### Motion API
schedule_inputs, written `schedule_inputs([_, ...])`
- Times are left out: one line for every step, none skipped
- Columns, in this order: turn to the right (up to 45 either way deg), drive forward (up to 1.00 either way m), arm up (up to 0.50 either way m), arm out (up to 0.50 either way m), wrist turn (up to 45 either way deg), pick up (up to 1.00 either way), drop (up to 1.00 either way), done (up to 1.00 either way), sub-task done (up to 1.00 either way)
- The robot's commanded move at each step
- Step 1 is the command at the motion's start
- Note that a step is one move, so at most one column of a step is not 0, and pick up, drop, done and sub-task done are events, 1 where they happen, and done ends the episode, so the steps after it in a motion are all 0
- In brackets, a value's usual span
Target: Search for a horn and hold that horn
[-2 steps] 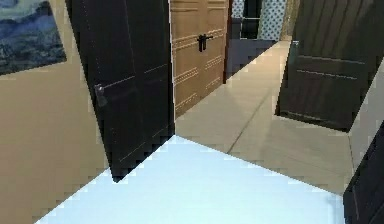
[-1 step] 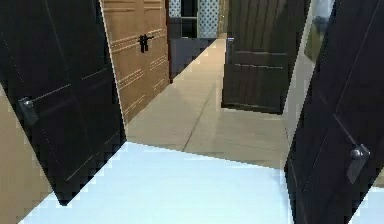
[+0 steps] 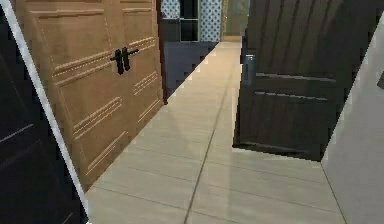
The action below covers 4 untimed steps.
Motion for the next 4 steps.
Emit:
schedule_inputs([0.0,1.00,0.00,0.00,0.0,0.00,0.00,0.00,0.00])
schedule_inputs([0.0,0.80,0.00,0.00,0.0,0.00,0.00,0.00,0.00])
schedule_inputs([12.0,0.00,0.00,0.00,0.0,0.00,0.00,0.00,0.00])
schedule_inputs([0.0,0.55,0.00,0.00,0.0,0.00,0.00,0.00,0.00])
